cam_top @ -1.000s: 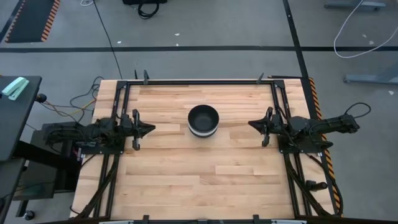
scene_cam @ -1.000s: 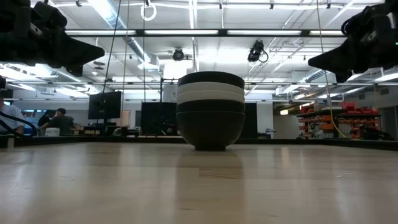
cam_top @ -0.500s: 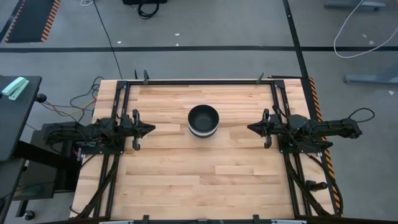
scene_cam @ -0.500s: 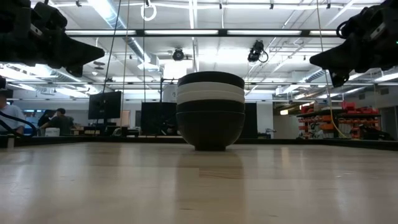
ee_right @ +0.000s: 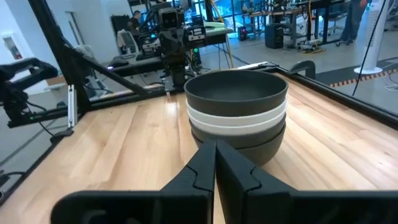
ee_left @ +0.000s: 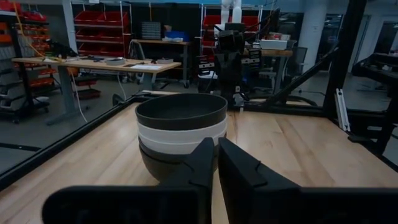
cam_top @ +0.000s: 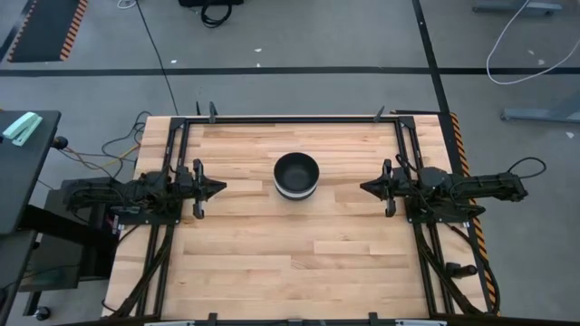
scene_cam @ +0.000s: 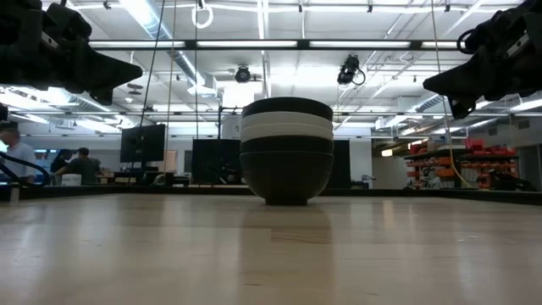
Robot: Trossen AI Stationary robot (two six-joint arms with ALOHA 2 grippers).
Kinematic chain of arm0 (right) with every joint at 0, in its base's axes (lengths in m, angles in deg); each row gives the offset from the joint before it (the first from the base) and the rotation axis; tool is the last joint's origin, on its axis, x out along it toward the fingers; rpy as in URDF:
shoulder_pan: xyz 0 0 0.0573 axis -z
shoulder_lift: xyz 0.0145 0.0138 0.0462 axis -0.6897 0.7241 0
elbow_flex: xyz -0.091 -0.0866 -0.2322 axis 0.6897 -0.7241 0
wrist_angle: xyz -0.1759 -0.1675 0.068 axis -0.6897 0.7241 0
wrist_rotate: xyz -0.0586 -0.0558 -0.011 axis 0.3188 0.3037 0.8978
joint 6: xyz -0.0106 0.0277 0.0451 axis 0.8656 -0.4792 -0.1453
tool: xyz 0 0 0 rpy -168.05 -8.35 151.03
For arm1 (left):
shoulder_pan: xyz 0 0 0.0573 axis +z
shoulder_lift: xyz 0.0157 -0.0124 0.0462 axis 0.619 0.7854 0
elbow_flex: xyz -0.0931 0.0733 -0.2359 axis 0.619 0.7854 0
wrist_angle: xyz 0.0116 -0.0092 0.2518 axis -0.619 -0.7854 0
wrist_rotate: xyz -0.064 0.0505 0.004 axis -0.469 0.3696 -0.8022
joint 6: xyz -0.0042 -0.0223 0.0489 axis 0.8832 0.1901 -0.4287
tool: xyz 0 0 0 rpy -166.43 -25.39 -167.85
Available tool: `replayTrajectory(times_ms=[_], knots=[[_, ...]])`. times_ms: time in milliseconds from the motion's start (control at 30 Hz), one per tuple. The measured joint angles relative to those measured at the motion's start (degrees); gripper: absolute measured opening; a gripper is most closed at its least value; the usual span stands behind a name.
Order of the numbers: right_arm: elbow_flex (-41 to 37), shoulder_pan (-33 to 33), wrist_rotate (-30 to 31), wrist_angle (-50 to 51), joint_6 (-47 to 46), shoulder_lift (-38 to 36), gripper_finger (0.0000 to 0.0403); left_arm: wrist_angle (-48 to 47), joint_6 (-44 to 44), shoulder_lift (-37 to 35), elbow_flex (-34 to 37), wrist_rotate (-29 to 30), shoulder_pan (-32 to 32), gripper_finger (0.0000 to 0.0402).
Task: Nest bowls inside each other
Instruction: Return to Home Position
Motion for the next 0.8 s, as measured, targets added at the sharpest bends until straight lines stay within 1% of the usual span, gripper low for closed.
replayTrajectory(times_ms=[200,600,800], knots=[[-0.02,0.00,0.13,-0.07,-0.16,0.03,0.0018,-0.01,0.01,0.00,0.00,-0.01,0.00,0.0025],[-0.02,0.00,0.13,-0.11,-0.22,0.03,0.0018,-0.02,0.00,0.00,0.00,0.00,-0.02,0.0039],[-0.02,0.00,0.13,-0.13,-0.22,0.03,0.0018,-0.02,0.01,0.00,0.00,-0.02,-0.01,0.0033]])
